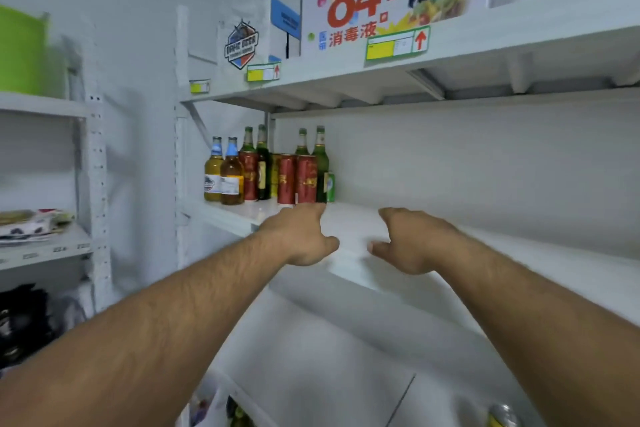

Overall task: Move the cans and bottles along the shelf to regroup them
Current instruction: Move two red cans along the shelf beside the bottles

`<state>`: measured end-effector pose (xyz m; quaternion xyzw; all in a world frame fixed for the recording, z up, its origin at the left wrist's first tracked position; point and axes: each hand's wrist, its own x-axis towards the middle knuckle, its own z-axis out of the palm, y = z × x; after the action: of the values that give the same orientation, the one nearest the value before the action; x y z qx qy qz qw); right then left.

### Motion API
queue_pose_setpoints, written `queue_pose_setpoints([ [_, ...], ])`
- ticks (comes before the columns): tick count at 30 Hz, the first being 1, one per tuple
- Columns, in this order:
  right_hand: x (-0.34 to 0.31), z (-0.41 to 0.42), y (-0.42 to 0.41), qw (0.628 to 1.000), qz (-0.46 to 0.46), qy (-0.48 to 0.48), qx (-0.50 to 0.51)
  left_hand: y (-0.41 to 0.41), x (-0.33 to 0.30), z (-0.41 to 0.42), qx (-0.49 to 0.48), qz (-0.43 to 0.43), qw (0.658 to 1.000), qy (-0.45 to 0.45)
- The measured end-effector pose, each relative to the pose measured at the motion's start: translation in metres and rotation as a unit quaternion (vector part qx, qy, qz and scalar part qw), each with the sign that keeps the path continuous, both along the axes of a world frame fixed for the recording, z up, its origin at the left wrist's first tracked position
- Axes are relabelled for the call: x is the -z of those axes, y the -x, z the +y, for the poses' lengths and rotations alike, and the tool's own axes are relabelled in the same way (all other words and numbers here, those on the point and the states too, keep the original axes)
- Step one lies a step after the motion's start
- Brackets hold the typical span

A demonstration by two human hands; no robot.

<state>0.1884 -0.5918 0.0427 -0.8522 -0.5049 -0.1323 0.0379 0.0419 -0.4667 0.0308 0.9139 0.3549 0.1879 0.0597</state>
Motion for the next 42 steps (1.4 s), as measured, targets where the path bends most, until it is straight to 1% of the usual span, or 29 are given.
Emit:
queue_pose_setpoints([
  [4, 0.0, 0.046, 0.042, 1.0, 0.001, 0.012, -0.02, 0.045, 0.009, 0.039, -0.03, 0.002, 0.999, 0.014],
  [9, -0.002, 0.096, 0.066, 0.999, -0.008, 0.011, -0.037, 0.07, 0.013, 0.084, -0.055, -0.006, 0.998, 0.025],
  [14, 0.001, 0.139, 0.059, 0.999, -0.019, 0.008, -0.031, 0.069, 0.016, 0.124, -0.058, -0.023, 0.997, 0.04],
  [22, 0.005, 0.206, 0.02, 1.0, -0.005, -0.015, -0.023, 0.03, 0.009, 0.178, -0.057, -0.001, 0.998, 0.028],
  [27, 0.001, 0.237, 0.006, 0.999, -0.005, -0.019, -0.027, 0.007, 0.002, 0.208, -0.038, -0.01, 0.999, 0.021],
  [33, 0.005, 0.27, -0.005, 1.0, -0.011, -0.02, 0.001, -0.014, -0.001, 0.254, 0.005, -0.014, 1.0, 0.027],
  [39, 0.005, 0.302, -0.001, 0.998, -0.008, -0.023, 0.057, -0.028, 0.002, 0.311, 0.057, -0.015, 0.998, 0.023],
  [42, 0.002, 0.318, 0.007, 0.995, -0.004, -0.036, 0.089, -0.029, 0.001, 0.338, 0.1, -0.032, 0.994, 0.036],
])
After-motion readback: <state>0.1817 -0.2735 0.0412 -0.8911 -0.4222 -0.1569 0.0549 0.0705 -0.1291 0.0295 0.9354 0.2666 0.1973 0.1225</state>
